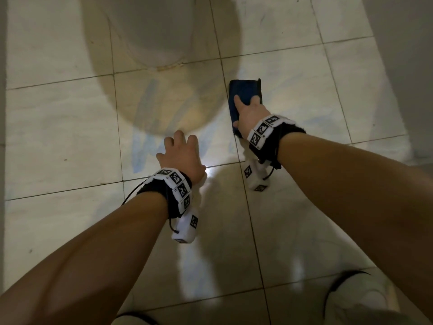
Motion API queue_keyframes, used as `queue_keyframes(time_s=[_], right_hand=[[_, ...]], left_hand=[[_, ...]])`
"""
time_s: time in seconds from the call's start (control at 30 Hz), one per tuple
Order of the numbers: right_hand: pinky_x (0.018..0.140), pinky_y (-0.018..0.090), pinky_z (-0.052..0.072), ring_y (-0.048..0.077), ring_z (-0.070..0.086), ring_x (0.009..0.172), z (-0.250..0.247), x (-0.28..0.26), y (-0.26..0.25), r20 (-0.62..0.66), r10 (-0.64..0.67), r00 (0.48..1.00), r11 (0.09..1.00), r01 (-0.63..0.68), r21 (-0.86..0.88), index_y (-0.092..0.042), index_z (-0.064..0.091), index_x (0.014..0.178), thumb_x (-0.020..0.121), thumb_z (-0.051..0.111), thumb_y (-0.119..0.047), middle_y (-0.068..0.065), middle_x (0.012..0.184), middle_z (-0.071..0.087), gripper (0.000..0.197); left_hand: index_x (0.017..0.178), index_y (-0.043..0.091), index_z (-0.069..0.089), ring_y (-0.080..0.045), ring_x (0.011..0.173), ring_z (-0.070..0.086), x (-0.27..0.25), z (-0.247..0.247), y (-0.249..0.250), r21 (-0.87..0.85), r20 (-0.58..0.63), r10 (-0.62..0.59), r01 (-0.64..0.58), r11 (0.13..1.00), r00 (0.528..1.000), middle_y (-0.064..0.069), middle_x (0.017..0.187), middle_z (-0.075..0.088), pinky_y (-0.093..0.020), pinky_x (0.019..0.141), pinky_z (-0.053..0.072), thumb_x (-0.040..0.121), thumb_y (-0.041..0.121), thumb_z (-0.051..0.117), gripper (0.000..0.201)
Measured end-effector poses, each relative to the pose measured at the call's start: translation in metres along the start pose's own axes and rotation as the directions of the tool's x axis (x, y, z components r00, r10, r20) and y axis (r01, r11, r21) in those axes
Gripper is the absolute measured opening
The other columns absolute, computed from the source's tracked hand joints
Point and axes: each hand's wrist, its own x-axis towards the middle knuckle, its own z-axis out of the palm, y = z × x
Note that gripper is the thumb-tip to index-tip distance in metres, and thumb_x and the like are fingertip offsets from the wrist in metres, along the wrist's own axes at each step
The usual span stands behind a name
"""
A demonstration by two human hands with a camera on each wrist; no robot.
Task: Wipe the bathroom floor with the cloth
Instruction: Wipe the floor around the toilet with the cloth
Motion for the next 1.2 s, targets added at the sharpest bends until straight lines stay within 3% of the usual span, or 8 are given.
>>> queue_keyframes(time_s=[0.17,0.33,0.47,0.57,0.67,0.8,0.93,1.2], right_hand=[[0.089,0.042,0.047,0.038,0.049,0.113,0.017,-0.026,0.007,0.016,-0.049,0.999,0.998,0.049,-0.038,-0.025,0.003,0.158,0.101,0.051,-0.034,0.022,0.143,0.025,0.076],[0.083,0.040,0.047,0.036,0.047,0.117,0.032,-0.054,0.016,0.015,-0.051,0.999,0.998,0.051,-0.032,-0.029,0.007,0.158,0.099,0.053,-0.033,0.018,0.142,0.027,0.074],[0.086,0.042,0.047,0.035,0.040,0.126,0.034,-0.061,0.016,0.002,-0.008,1.000,0.996,0.008,-0.085,-0.031,0.012,0.156,0.092,0.063,-0.030,0.014,0.144,0.028,0.081],[0.085,0.041,0.046,0.035,0.041,0.123,0.041,-0.062,0.012,-0.038,0.014,0.999,1.000,-0.015,-0.007,-0.027,0.018,0.154,0.096,0.057,-0.023,0.015,0.145,0.026,0.070],[0.077,0.037,0.042,0.032,0.047,0.114,0.051,-0.060,0.010,-0.148,0.008,0.989,0.995,0.007,0.099,-0.024,0.024,0.151,0.103,0.044,-0.027,0.015,0.139,0.032,0.053],[0.073,0.035,0.039,0.028,0.046,0.108,0.055,-0.049,0.011,-0.133,0.034,0.990,0.991,-0.015,0.136,-0.033,0.007,0.157,0.106,0.034,-0.032,0.012,0.136,0.030,0.058],[0.073,0.035,0.040,0.028,0.046,0.107,0.049,-0.038,0.009,-0.127,0.043,0.991,0.993,-0.029,0.114,-0.035,0.006,0.157,0.106,0.034,-0.032,0.012,0.135,0.029,0.058],[0.075,0.037,0.041,0.032,0.043,0.111,0.025,0.006,0.008,-0.171,-0.031,0.985,0.996,0.045,0.082,-0.036,0.009,0.157,0.104,0.039,-0.031,0.014,0.135,0.030,0.060]], left_hand=[[0.130,0.026,0.038,-0.033,0.131,0.026,-0.001,0.002,-0.003,0.006,0.002,0.002,-0.002,1.000,1.000,-0.004,0.152,0.019,-0.049,0.090,0.039,0.077,0.046,0.071,0.066],[0.129,0.024,0.038,-0.033,0.130,0.026,-0.002,0.002,0.000,0.006,0.002,-0.003,0.003,1.000,1.000,-0.005,0.152,0.018,-0.048,0.090,0.038,0.077,0.042,0.070,0.064],[0.127,0.025,0.039,-0.033,0.130,0.025,-0.002,0.001,0.001,-0.004,0.009,-0.014,0.014,1.000,1.000,-0.005,0.152,0.018,-0.047,0.089,0.036,0.076,0.038,0.070,0.061],[0.127,0.024,0.040,-0.033,0.129,0.026,-0.002,0.000,0.002,-0.006,0.007,-0.023,0.023,1.000,1.000,-0.005,0.151,0.019,-0.047,0.087,0.036,0.075,0.036,0.071,0.061],[0.130,0.023,0.037,-0.033,0.125,0.029,0.003,-0.004,0.006,0.001,0.027,-0.046,0.046,0.999,0.999,-0.008,0.142,0.027,-0.044,0.084,0.036,0.075,0.037,0.071,0.066],[0.138,0.026,0.031,-0.034,0.126,0.030,0.013,-0.009,0.011,-0.021,0.025,-0.062,0.063,0.998,0.998,-0.009,0.139,0.031,-0.049,0.089,0.039,0.073,0.054,0.071,0.081],[0.141,0.028,0.029,-0.034,0.131,0.027,0.025,-0.014,0.025,-0.016,-0.038,-0.037,0.036,0.999,0.999,-0.008,0.147,0.026,-0.053,0.091,0.041,0.069,0.060,0.071,0.089],[0.142,0.028,0.026,-0.035,0.135,0.019,0.030,-0.007,0.035,0.040,0.016,-0.066,0.065,0.997,0.998,-0.006,0.153,0.015,-0.055,0.092,0.040,0.070,0.064,0.071,0.092]])
